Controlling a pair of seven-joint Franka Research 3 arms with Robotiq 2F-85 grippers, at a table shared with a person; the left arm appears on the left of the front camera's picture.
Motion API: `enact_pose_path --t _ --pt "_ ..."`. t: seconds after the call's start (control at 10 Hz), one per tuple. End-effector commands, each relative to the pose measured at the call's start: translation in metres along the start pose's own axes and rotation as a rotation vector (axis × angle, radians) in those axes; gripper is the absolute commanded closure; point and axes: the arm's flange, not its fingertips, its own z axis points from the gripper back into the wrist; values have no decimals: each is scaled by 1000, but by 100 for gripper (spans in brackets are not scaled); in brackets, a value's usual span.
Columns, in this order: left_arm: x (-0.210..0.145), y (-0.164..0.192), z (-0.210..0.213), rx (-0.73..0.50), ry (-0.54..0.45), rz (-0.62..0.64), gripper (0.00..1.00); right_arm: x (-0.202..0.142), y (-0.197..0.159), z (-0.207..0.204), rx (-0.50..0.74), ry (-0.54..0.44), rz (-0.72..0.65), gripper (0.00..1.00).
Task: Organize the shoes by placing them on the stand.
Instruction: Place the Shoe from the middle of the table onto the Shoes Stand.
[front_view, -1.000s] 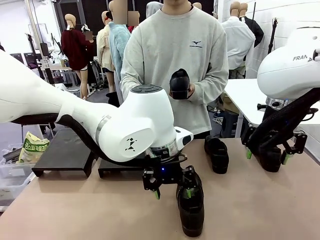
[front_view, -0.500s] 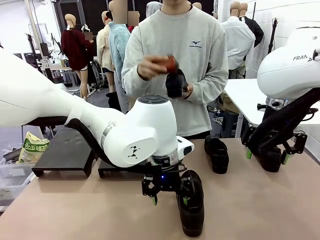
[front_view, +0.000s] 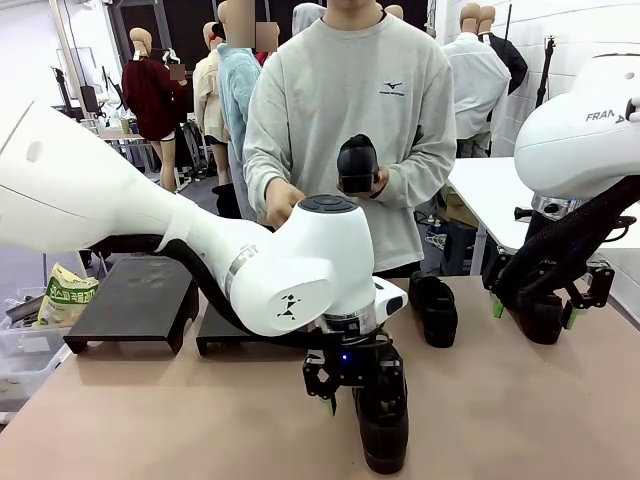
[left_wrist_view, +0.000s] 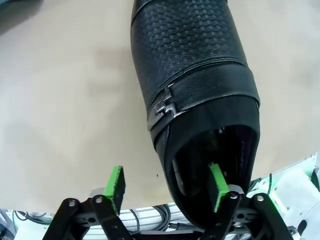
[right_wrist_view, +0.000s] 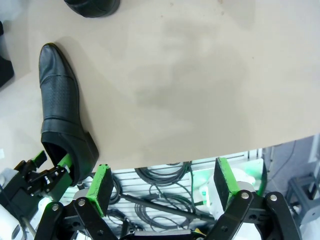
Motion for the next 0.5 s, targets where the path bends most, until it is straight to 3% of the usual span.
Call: enact_pose_path --t 0.0,0.3,0.4 --pt "6 -8 -3 5 -11 20 46 3 1 1 -8 -2 5 0" --pt "6 -11 -4 6 -7 18 99 3 1 1 -8 -2 5 0" --pt "6 -12 -5 4 -4 17 100 3 1 1 -8 -2 5 0"
